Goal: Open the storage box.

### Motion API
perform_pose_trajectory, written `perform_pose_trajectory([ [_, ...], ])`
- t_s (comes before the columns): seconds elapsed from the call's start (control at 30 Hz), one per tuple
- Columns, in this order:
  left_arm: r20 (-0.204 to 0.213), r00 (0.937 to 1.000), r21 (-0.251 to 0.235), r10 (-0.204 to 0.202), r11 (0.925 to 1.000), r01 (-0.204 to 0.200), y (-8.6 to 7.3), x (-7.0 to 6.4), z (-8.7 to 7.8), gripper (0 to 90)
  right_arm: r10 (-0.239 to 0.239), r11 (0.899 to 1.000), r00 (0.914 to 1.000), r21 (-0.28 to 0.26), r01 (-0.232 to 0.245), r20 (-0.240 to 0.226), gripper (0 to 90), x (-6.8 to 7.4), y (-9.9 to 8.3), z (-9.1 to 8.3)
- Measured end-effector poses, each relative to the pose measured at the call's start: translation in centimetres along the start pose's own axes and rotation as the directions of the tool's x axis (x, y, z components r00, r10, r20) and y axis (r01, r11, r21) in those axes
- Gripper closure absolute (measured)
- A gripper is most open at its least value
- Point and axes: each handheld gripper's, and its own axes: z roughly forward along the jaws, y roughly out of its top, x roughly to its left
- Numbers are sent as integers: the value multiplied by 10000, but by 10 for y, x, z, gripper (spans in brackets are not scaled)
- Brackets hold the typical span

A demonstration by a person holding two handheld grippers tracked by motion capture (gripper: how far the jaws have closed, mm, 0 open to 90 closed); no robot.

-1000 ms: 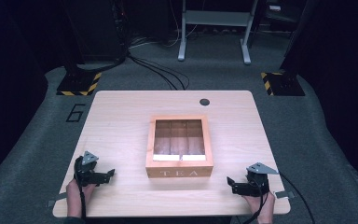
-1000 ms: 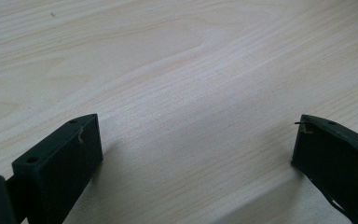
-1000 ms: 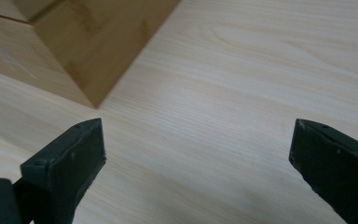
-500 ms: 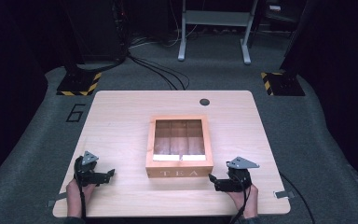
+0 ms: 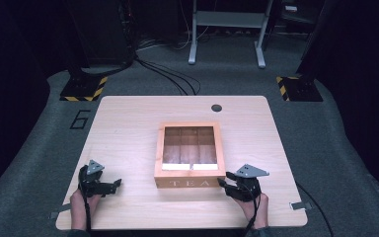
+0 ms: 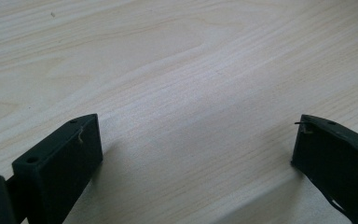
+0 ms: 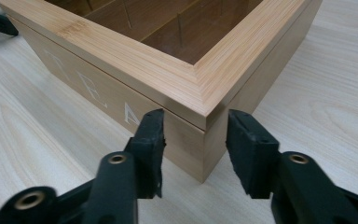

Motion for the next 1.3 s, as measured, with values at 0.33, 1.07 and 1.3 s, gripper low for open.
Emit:
perform_pose_trajectory([
  [0.33,-4,10000,-9,10,10000,-10,0,0,0,12,96,9999,9999,-117,-97,-82,624,-2,-2,-1],
  [1.07,3,10000,6,4,10000,-4,0,0,0,12,210,9948,9996,-995,-230,-210,665,-1,3,-7],
  [1.3,-1,10000,-9,11,10000,-11,0,0,0,12,211,9913,9997,-1295,-221,-87,668,1,8,-7],
])
